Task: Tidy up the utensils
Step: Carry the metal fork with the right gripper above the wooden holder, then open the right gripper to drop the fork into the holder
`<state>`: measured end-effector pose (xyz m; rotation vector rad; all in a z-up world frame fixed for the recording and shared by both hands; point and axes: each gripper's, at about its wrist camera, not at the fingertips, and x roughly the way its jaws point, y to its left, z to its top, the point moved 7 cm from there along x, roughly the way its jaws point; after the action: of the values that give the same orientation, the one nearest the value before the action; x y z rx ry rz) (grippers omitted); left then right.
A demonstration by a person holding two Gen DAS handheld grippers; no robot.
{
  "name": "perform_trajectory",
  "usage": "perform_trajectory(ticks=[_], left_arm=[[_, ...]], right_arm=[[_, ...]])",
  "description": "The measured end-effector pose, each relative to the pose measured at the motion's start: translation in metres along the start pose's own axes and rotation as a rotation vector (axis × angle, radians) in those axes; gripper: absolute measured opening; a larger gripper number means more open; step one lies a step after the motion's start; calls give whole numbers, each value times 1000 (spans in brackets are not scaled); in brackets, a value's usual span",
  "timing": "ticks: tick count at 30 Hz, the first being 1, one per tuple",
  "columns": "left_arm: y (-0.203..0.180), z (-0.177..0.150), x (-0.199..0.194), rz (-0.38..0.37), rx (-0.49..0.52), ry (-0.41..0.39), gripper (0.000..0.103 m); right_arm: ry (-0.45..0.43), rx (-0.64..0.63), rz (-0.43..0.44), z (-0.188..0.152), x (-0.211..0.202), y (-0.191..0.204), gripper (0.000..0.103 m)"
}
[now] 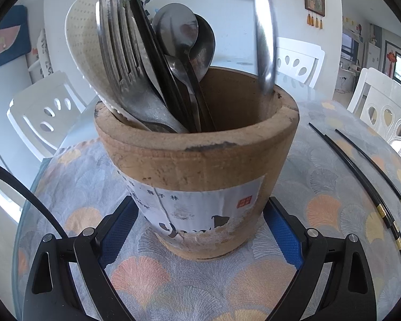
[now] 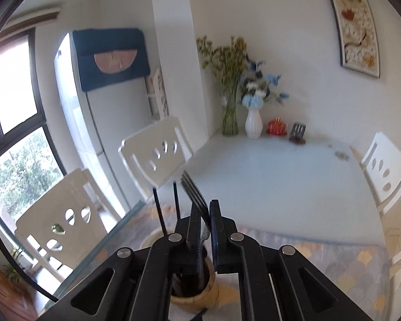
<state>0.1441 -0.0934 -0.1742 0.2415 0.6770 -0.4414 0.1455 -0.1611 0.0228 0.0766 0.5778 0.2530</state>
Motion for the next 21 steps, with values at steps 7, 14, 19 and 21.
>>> perform_trajectory(ticks=[7,14,19,21], left_arm=[[1,1,2,3,-1,3,95],[0,1,3,5,2,8,95],[0,-1,3,14,9,10,95],[-3,0,4,22,17,13,95]], right_arm=[[-38,60,33,4,-29,-18,18],[-148,78,-46,9,-91,-56,52],[-163,150,-141,-5,-132,-101,60],[-165,180,-173,-12,-144,-118,65]])
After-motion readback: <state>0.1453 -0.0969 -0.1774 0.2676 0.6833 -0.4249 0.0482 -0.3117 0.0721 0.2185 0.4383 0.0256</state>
